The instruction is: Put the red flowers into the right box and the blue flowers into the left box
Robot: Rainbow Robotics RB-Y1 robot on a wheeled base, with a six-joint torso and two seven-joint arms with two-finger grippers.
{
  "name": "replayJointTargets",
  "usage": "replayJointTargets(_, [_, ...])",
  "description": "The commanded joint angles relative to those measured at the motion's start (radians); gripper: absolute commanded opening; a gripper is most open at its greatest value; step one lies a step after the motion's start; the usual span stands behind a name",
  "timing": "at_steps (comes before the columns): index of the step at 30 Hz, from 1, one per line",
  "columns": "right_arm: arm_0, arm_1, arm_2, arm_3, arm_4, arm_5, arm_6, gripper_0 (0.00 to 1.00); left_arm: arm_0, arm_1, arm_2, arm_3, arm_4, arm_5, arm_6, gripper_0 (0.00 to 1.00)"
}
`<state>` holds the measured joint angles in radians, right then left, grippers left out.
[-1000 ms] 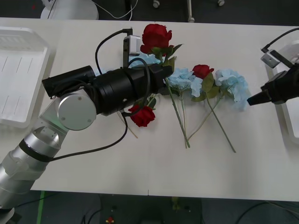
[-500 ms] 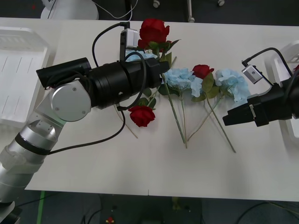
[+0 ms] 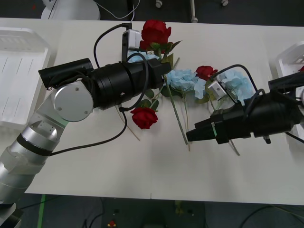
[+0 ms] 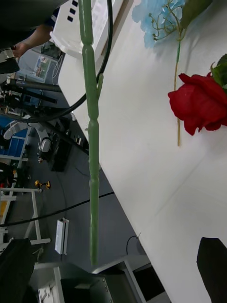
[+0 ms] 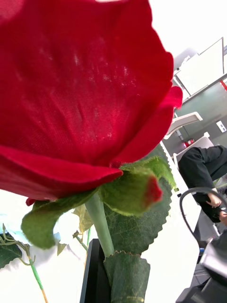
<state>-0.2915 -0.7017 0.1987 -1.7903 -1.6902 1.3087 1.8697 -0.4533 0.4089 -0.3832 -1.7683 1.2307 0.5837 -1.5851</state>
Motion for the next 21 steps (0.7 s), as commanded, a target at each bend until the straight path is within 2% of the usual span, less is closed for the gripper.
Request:
replayJointTargets(1, [-0.021,0.090,0.030,-0.029,0.047,-0.014,-0.098,1.00,-0.048,-0.024,0.024,-0.010,0.012,0.007,-0.042,0.00])
replayJointTargets(6, [-0.043,0.137,0.042,-0.031,0.092,-0.026,-0.136,1.00,-0.048,-0.024,0.024,-0.010,0.016,0.007,-0.041,0.00])
replayJointTargets(7, [-0.046,0.145,0.047,-0.031,0.098,-0.031,-0.139,0.95,-0.048,-0.025,0.024,-0.008,0.015,0.007,-0.041,0.00])
replayJointTargets(9, [-0.051,0.151,0.059,-0.029,0.098,-0.046,-0.146,0.74,-0.048,-0.024,0.024,-0.010,0.016,0.007,-0.039,0.00])
replayJointTargets(10, [-0.055,0.151,0.068,-0.029,0.098,-0.060,-0.150,0.58,-0.048,-0.024,0.024,-0.010,0.015,0.007,-0.039,0.00])
replayJointTargets(12, [-0.060,0.151,0.082,-0.031,0.098,-0.080,-0.156,0.41,-0.048,-0.024,0.024,-0.008,0.016,0.007,-0.039,0.00])
replayJointTargets(13, [-0.061,0.153,0.093,-0.029,0.096,-0.095,-0.164,0.23,-0.048,-0.024,0.024,-0.010,0.016,0.007,-0.039,0.00])
replayJointTargets(15, [-0.063,0.157,0.099,-0.029,0.098,-0.111,-0.195,0.00,-0.048,-0.024,0.024,-0.010,0.016,0.007,-0.039,0.00])
replayJointTargets(21, [-0.069,0.162,0.100,-0.029,0.106,-0.109,-0.221,0.00,-0.048,-0.024,0.024,-0.010,0.015,0.007,-0.039,0.00])
